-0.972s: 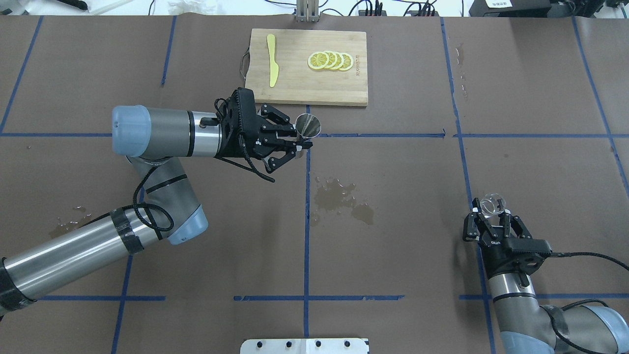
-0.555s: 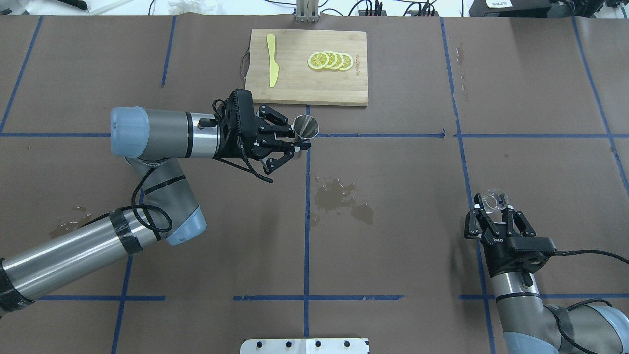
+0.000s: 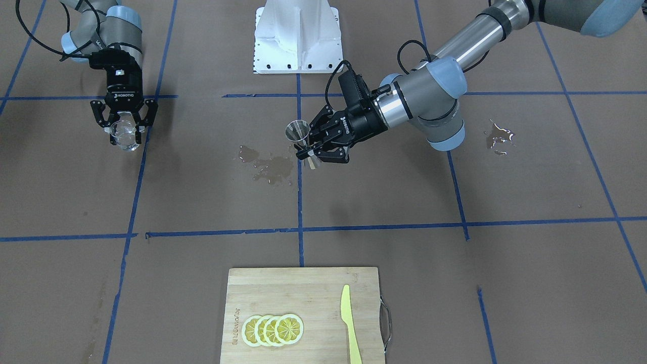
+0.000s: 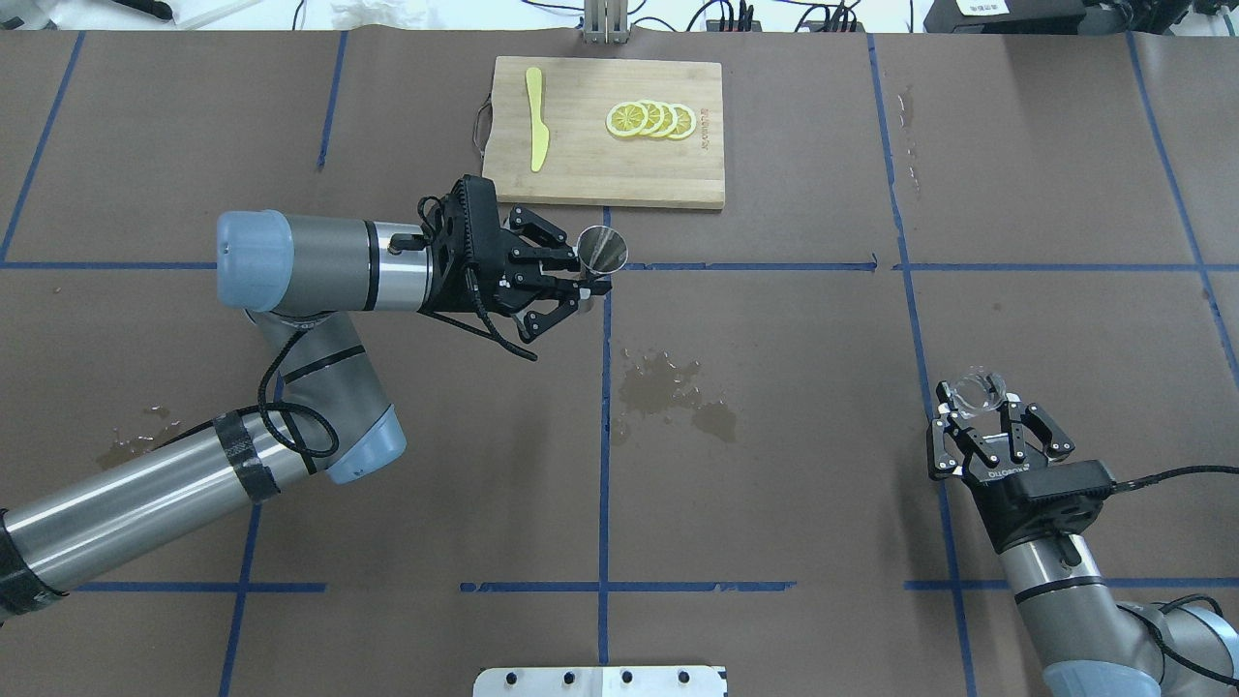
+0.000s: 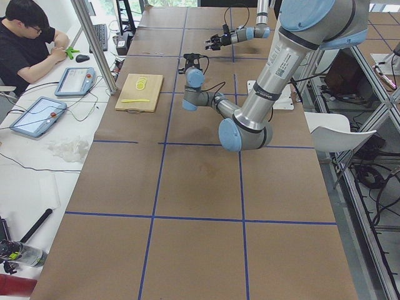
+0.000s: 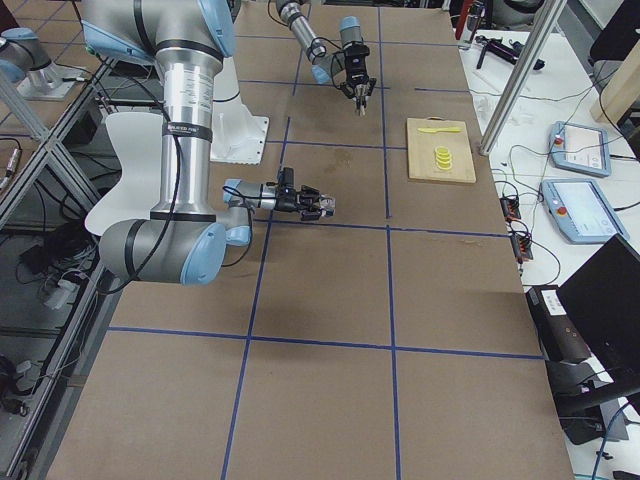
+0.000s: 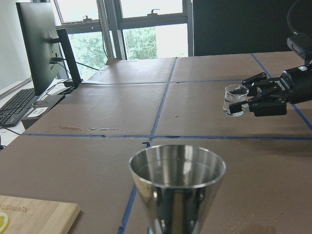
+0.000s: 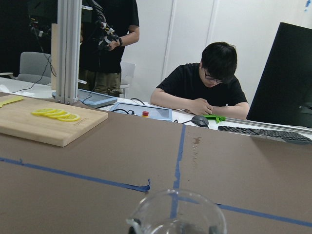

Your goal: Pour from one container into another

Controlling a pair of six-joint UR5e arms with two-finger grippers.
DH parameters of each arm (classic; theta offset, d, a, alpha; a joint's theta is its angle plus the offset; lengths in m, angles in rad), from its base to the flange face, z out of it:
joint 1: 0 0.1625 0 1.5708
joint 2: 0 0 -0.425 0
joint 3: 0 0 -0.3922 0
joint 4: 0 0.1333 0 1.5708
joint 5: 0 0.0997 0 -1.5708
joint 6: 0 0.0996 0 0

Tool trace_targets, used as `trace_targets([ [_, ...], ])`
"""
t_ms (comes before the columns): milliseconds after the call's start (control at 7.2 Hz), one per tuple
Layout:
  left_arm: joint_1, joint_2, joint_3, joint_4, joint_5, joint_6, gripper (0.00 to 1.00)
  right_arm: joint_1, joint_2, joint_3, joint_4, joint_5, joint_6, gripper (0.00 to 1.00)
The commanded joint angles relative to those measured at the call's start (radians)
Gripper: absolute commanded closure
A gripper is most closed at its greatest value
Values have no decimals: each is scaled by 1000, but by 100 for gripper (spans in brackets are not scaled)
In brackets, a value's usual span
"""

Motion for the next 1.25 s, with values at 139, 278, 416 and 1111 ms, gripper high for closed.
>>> trace_targets([
  [139, 1, 0, 0, 0, 5, 0, 100, 43, 26, 51, 163, 71, -380, 100],
  [278, 1, 0, 0, 0, 5, 2, 100, 60, 65, 85, 160, 77, -439, 100],
  [416, 1, 0, 1, 0, 5, 2, 100, 113, 91, 90, 156, 162, -446, 100],
  [1111, 4, 15, 3, 0, 21, 2, 100, 284, 369, 130, -238, 330, -444, 100],
])
